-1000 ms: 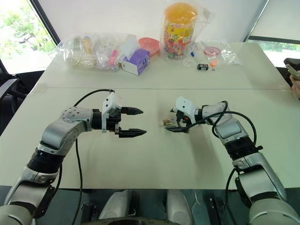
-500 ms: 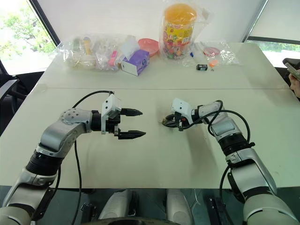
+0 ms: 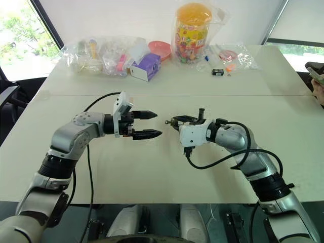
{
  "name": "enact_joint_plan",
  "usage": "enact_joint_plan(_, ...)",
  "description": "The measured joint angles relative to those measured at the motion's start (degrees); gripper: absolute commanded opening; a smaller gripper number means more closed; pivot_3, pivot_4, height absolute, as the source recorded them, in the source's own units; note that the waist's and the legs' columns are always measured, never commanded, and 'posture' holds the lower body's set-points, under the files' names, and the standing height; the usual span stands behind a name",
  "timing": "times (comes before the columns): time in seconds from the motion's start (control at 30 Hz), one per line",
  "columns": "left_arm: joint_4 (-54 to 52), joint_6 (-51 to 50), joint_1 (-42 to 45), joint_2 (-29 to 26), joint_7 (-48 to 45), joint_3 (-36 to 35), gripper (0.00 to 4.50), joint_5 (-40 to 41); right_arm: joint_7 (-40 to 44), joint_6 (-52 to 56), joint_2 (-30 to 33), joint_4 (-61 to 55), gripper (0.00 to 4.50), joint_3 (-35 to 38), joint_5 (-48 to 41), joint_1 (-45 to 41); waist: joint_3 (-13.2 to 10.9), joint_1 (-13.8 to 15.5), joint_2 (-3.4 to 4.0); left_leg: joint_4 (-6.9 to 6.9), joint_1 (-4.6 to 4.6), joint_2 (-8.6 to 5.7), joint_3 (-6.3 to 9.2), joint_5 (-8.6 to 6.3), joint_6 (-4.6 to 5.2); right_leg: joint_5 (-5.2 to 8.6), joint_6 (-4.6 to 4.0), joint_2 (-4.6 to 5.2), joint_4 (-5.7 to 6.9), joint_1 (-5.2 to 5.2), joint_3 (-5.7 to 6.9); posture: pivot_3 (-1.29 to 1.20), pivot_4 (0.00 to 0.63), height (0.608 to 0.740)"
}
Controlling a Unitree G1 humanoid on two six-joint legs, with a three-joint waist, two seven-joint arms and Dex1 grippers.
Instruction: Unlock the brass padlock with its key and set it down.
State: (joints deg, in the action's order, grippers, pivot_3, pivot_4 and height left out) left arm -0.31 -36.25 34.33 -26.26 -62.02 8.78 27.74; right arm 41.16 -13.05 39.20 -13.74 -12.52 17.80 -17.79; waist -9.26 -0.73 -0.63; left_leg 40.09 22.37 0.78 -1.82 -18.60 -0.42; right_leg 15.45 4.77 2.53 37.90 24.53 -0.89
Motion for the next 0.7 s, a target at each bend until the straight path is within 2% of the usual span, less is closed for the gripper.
enact_joint_plan(0.13,0.7,0.0,0.1,0.4,-0.5,0.1,4.5,0.0,-0.4,1.5,-0.1,-3.5,0.69,0.0,1.6,0.7,0.0,0.1,0.0,0.02,-0.01,-0.02,-0.02,0.0,0.0,0.0,0.0,-0.04,0.0,-0.02,0.0,0.0,0.15,0.735)
enact_joint_plan(0.23,1.1,0.2,0.2,0.7,-0.9,0.1,3.68,0.0,-0.4,2.3,-0.1,-4.3,0.69,0.0,2.0,0.2,0.0,0.1,0.0,0.02,-0.01,-0.03,-0.02,0.0,0.0,0.0,0.0,-0.05,-0.01,-0.03,0.0,0.0,0.15,0.735)
enact_joint_plan(0.3,1.5,0.3,0.2,0.8,-1.2,0.1,2.85,0.0,-0.4,2.7,-0.2,-4.6,0.69,0.0,2.1,0.1,0.0,0.1,-0.01,0.02,-0.01,-0.04,-0.02,0.0,0.0,0.0,0.0,-0.05,-0.01,-0.03,0.0,0.0,0.15,0.735)
enact_joint_plan(0.37,1.5,0.3,0.2,0.8,-1.4,0.1,1.8,-0.1,-0.4,2.8,-0.3,-4.6,0.69,-0.1,2.1,0.0,0.0,0.1,-0.01,0.02,-0.01,-0.04,-0.02,0.0,0.0,0.0,0.0,-0.05,-0.01,-0.03,0.0,0.0,0.15,0.735)
enact_joint_plan(0.7,1.5,0.3,0.2,1.2,-1.1,1.2,1.8,-0.8,-0.1,2.8,-0.3,-4.6,0.69,-0.3,2.2,-0.9,0.0,0.1,-0.01,0.03,-0.01,-0.04,-0.02,0.0,0.0,0.0,0.0,-0.05,-0.01,-0.03,0.0,0.0,0.15,0.735)
